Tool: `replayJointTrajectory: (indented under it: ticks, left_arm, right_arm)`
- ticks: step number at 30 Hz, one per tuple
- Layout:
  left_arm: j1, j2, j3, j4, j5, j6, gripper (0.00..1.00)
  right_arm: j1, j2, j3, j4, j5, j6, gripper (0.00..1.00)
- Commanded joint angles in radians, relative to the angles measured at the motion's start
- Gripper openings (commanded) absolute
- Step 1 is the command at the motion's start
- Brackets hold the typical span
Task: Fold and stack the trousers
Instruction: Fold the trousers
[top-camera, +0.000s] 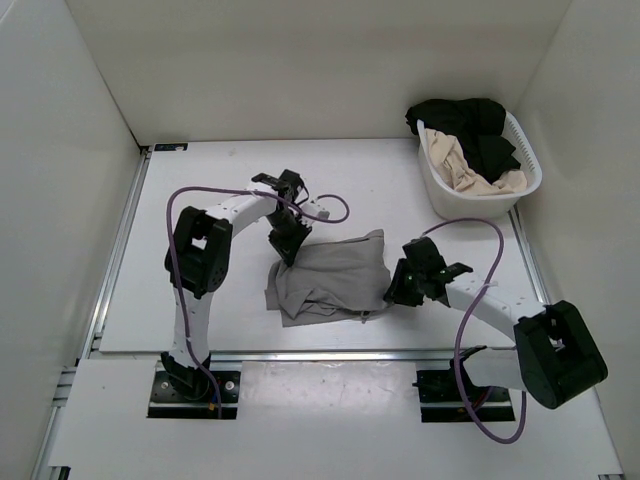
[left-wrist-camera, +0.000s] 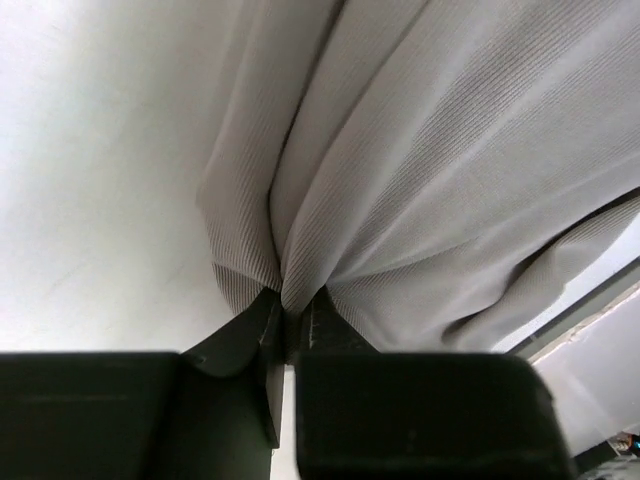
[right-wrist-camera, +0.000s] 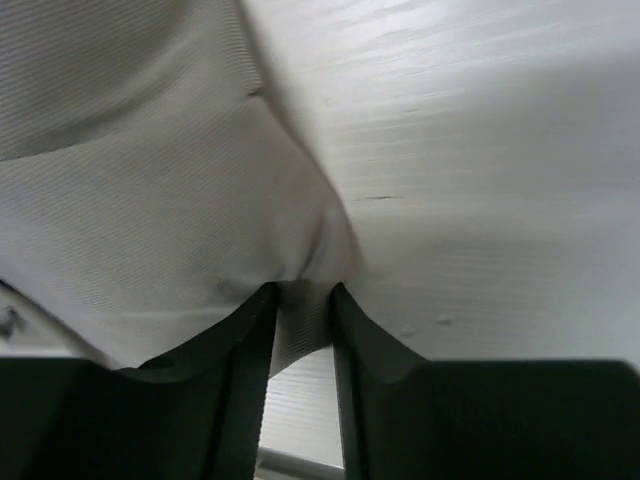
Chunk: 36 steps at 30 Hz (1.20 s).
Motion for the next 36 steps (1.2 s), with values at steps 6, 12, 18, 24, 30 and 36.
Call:
replayJointTrajectory:
  ticks: [6,12,18,24,30,36]
  left_arm:
    - [-0.002,-0.007,0.202,0.001,-0.125,0.015,0.14]
    - [-0.002,0.024,0.173,0.013,-0.203,-0.009,0.73]
    - [0.009,-0.192,0.138,0.054,-0.211,0.021,1.00]
    - [-0.083,-0.364,-0.205,0.068,-0.197,0.119,0.76]
    - [-0.154,-0.375,-0.318,0.169,-0.208,0.072,0.94]
    - [-0.214,-0.364,-0.396,0.307,-0.326,0.041,0.93]
  right_arm:
    - [-0.049,0.029,-0.108,0.157,-0.197,-0.044,0.00]
    - [-0.049,0.029,-0.080,0.116,-0.226,-0.059,0.06]
    - [-0.058,-0.060,0.075,-0.143,-0.137,-0.158,0.54]
    - [-0.160,-0.042,0.298,-0.190,-0.174,-0.224,0.66]
    - [-0.222,0.270,0.486,-0.199,-0.233,-0.254,0.68]
    - [-0.242,0.454,0.587,-0.155,-0.218,-0.235,0.68]
